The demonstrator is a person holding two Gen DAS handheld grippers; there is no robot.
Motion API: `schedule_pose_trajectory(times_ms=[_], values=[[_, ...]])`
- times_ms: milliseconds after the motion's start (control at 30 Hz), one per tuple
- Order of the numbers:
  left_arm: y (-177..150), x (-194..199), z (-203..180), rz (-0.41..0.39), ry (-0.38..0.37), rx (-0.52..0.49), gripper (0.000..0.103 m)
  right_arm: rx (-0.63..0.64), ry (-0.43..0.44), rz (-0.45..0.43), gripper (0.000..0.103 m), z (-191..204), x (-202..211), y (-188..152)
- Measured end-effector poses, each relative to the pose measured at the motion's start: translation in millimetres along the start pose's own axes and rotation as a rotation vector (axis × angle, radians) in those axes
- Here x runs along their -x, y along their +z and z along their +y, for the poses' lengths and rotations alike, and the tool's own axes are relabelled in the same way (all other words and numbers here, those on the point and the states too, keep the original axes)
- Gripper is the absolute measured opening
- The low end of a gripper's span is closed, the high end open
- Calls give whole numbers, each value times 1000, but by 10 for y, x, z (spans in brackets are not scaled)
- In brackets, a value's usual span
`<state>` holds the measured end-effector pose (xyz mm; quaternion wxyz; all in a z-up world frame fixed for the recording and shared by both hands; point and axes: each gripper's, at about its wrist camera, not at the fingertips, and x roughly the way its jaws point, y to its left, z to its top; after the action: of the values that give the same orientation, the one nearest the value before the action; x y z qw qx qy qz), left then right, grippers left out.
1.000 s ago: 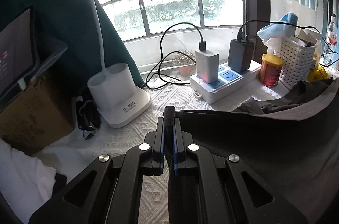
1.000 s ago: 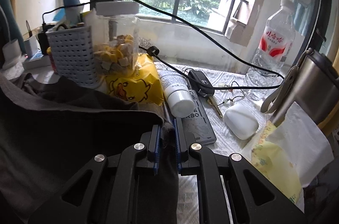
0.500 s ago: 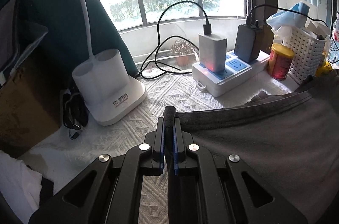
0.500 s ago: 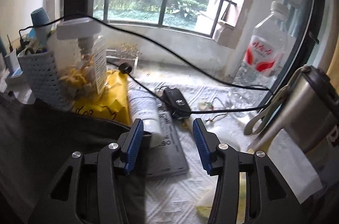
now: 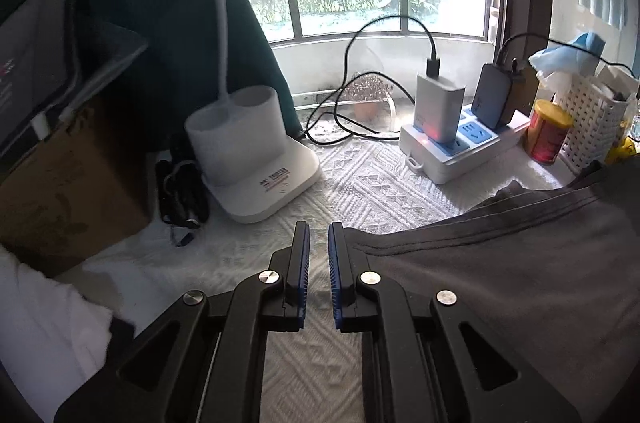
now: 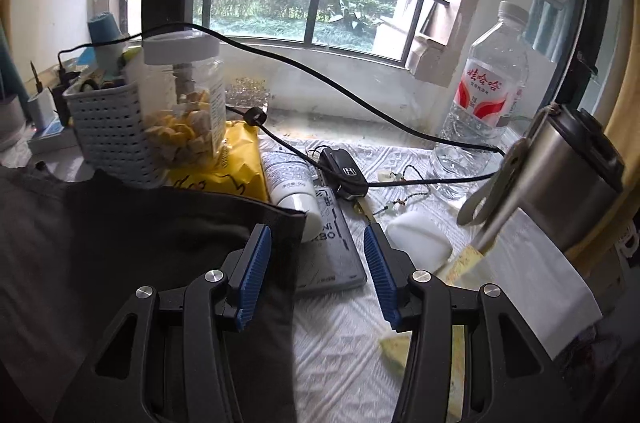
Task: Fold small clothes
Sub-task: 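Open both grippers to release the hem onto the folded shirt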
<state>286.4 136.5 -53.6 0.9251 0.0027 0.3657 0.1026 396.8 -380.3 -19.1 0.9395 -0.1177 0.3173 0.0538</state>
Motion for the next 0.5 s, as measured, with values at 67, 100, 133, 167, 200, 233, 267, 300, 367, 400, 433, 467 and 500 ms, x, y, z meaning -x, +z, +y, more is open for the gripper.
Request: schedule_pose_trajectory(times_ms=[67,100,133,167,200,233,267,300,367,400,433,467,500], values=[[-13,94,20,-9,-6,4,9,-5,3,-6,51,-1,97,-31],[-30,161,36,-14,-11,9,9,-9,7,-8,51,-2,149,-48],[-33,194,48,-17,-14,12,9,-11,8,-10,51,13,195,-54],[-48,236,55,-20,-16,16,9,-12,10,-13,51,10,251,-68],[-61,274,64,-22,-19,20,9,-14,12,-19,51,6,312,-81],[-73,314,72,-24,-22,23,9,-17,13,-24,51,0,371,-93],[-88,356,75,-26,-25,26,10,-20,14,-30,51,-1,429,-101],[-105,404,77,-28,-27,28,10,-25,12,-31,51,-4,466,-109],[-148,505,66,-34,-34,26,10,-26,14,-41,51,3,605,-149],[-177,559,61,-37,-37,26,10,-27,15,-43,51,1,652,-167],[-209,611,58,-38,-40,26,11,-28,15,-44,51,-3,678,-179],[-240,651,53,-37,-43,26,17,-31,15,-47,51,-10,732,-205],[-279,702,53,-38,-46,28,28,-34,15,-50,51,-22,772,-225]])
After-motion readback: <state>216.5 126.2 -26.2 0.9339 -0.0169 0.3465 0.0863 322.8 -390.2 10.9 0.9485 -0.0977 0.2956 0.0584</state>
